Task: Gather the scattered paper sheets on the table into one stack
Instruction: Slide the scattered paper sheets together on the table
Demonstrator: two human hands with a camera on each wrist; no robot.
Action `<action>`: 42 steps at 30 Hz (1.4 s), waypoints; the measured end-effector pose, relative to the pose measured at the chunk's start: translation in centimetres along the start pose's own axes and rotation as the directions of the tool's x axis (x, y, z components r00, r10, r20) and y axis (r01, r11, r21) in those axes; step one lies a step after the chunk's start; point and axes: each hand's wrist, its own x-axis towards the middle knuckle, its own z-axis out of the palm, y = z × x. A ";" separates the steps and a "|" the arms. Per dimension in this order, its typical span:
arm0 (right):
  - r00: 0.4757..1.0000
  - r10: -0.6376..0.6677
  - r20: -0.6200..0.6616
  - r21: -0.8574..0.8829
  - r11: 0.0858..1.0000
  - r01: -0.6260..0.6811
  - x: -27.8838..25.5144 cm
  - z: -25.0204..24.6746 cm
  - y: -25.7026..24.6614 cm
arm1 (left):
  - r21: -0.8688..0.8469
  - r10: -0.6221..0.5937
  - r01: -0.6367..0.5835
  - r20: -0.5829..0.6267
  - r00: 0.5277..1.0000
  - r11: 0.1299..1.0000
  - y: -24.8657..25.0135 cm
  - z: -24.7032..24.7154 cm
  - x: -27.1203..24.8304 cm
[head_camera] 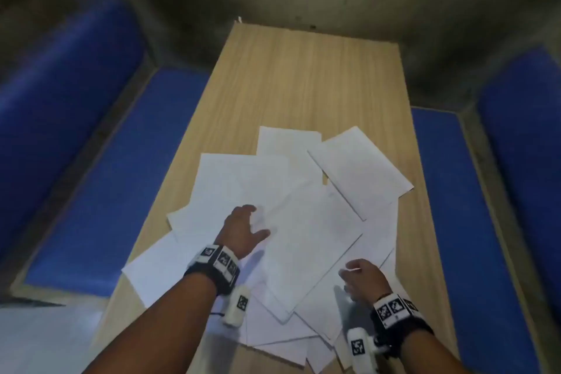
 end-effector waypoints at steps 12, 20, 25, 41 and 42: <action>0.991 -0.127 -0.039 -0.309 0.945 0.109 1.0 0.9 0.3 | 0.207 -0.139 0.107 0.149 0.979 0.972 2.1 3.9 3.0; 0.927 -0.337 -0.164 -0.399 0.882 0.250 5.7 -5.2 -9.2 | -0.131 -0.302 0.285 -0.133 0.944 0.949 -3.3 -2.4 -2.5; 0.814 -0.482 -0.326 -0.509 0.815 0.278 13.6 -9.1 -16.6 | -0.031 -0.567 0.569 -0.137 0.812 0.822 -7.0 -3.2 -5.3; 0.877 -0.239 -0.418 -0.738 0.652 -0.174 23.2 -11.1 -19.6 | -0.317 -0.700 0.625 -0.293 0.651 0.714 -7.8 -0.9 -1.6; 0.883 -0.231 -0.409 -0.742 0.648 -0.174 23.4 -11.5 -19.6 | -0.326 -0.709 0.631 -0.285 0.644 0.704 -7.6 -1.0 -1.5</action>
